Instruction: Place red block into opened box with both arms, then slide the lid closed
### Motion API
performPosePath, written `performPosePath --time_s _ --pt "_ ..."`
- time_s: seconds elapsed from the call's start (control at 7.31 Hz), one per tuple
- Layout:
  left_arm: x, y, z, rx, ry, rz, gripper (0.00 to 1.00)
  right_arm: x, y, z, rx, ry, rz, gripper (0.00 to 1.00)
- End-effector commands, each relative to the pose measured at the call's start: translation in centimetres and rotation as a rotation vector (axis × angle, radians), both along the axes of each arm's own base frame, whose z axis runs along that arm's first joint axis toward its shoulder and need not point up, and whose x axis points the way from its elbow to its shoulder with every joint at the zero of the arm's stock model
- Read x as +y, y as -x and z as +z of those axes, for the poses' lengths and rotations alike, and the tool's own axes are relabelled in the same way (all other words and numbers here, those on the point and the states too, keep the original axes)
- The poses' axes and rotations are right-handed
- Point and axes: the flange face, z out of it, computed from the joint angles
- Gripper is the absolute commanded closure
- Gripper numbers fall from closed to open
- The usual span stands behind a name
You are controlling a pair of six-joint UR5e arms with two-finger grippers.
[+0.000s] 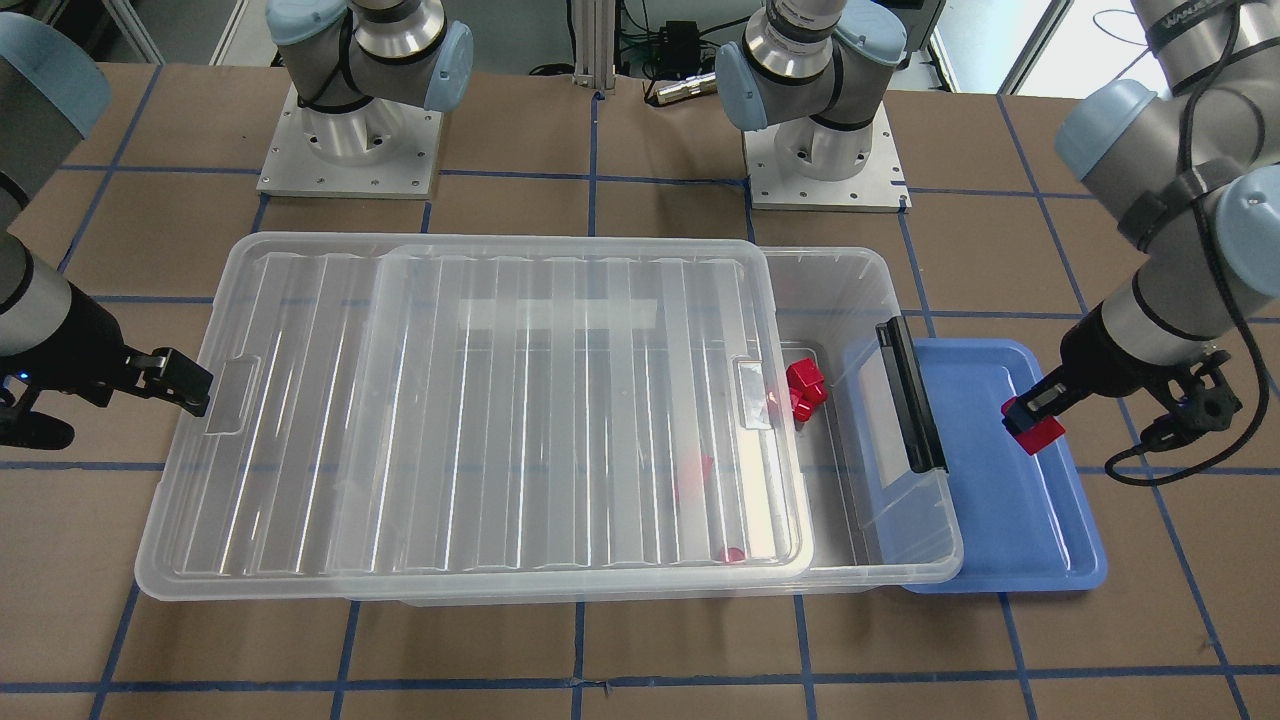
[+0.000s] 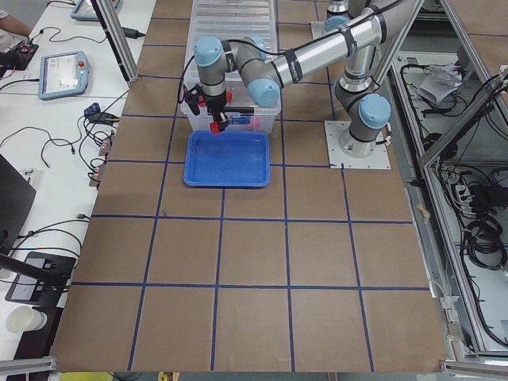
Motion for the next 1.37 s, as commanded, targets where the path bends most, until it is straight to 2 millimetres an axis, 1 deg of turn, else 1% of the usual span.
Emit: performPosePath --time_s 0.0,0.14,0.27,0.41,0.55,0.82,0.96,1.23 --pt "0.7 9.7 2.9 0.006 -0.022 -0.157 1.0 0.2 3.2 0.1 -0.004 0.008 0.026 0.0" --pt "1.2 13.5 2.4 0.006 -0.034 -0.229 1.0 0.2 3.5 0.1 -0.002 0.01 0.04 0.0" --pt "1.6 15.9 1.4 0.008 -0.053 -0.283 1.0 0.3 4.0 0.2 0.008 0.007 0.048 0.0" --pt "2.0 16.8 -0.3 0.017 -0.081 -0.305 1.0 0.5 5.1 0.1 0.006 0.006 0.042 0.0" --pt "3.0 16.9 -2.9 0.03 -0.124 -0.341 1.0 0.7 5.7 0.2 0.005 0.006 0.036 0.0" --pt "4.3 16.4 -7.3 0.037 -0.08 -0.417 1.0 0.7 5.9 0.1 0.006 0.005 0.04 0.0" --pt "4.4 16.8 -8.4 0.071 -0.053 -0.419 1.0 0.6 5.9 0.3 0.008 0.009 0.052 0.0" --pt "4.2 17.1 -9.8 0.078 -0.075 -0.417 1.0 0.4 6.1 0.4 0.014 0.008 0.067 0.0"
